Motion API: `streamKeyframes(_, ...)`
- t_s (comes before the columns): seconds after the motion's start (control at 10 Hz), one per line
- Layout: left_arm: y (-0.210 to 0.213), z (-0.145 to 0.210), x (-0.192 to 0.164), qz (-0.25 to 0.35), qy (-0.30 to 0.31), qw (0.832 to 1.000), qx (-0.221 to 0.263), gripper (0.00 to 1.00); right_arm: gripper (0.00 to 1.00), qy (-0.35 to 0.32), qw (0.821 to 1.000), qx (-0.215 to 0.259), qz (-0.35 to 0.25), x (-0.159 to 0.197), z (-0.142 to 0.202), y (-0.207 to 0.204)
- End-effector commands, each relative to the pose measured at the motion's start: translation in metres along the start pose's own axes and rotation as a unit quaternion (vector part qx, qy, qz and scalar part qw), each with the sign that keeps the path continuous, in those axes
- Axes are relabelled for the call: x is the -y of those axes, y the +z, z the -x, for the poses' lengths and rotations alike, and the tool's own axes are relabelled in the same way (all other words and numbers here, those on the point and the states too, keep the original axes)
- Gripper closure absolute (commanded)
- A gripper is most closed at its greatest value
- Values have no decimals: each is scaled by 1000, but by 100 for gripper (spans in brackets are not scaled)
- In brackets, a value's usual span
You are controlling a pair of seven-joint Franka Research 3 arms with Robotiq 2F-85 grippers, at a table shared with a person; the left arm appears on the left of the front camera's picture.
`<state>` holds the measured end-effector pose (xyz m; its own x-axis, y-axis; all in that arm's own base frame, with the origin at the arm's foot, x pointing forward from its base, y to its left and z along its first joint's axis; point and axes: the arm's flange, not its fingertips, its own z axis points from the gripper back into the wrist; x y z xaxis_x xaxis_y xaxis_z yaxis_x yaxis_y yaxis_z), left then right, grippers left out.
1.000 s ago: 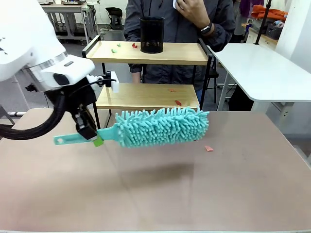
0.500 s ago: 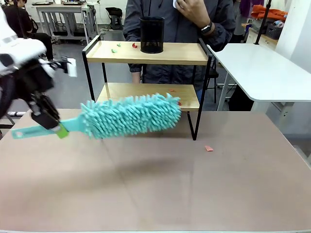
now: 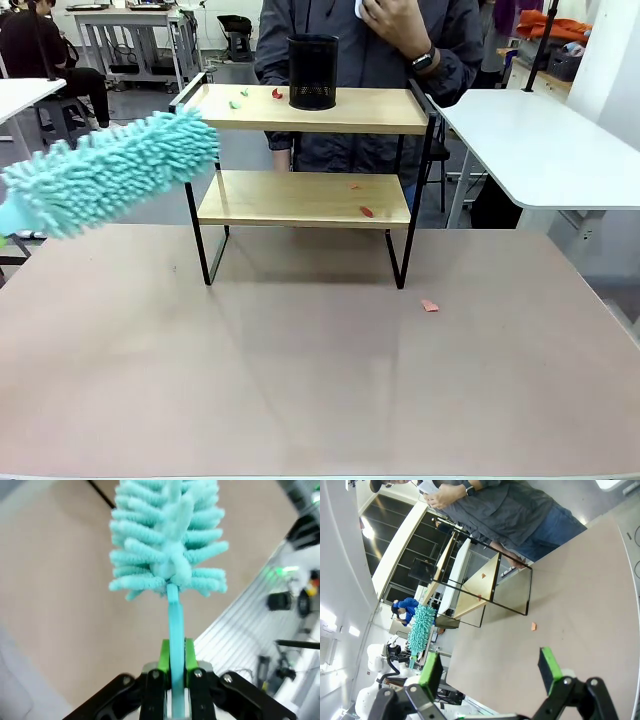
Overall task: Clean the shelf.
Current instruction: Clean the specific tier of the Shelf with the Duster once objects are removed.
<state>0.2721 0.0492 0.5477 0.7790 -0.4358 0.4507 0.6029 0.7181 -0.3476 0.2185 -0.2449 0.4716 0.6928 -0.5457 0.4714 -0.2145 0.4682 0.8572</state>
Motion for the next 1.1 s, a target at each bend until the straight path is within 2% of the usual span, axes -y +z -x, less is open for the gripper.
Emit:
streamKeyframes(0.0, -9, -22, 8, -8, -29, 999, -15, 88, 0, 14, 1000, 9, -10, -1, -3, -1)
streamKeyframes(0.6, -14, -20, 10, -5, -28, 999, -22, 88, 0, 14, 1000, 9, -10, -1, -3, -1)
streamKeyframes(0.7, -32, -30, 19, -11, -42, 998, -43, 88, 0, 14, 1000, 9, -10, -1, -3, -1)
streamKeyframes(0.8, -46, -43, 29, 16, -47, 997, -63, 88, 0, 14, 1000, 9, -10, -1, -3, -1)
streamKeyframes(1.0, -60, -65, 46, -6, -38, 998, -48, 88, 0, 14, 1000, 9, -10, -1, -3, -1)
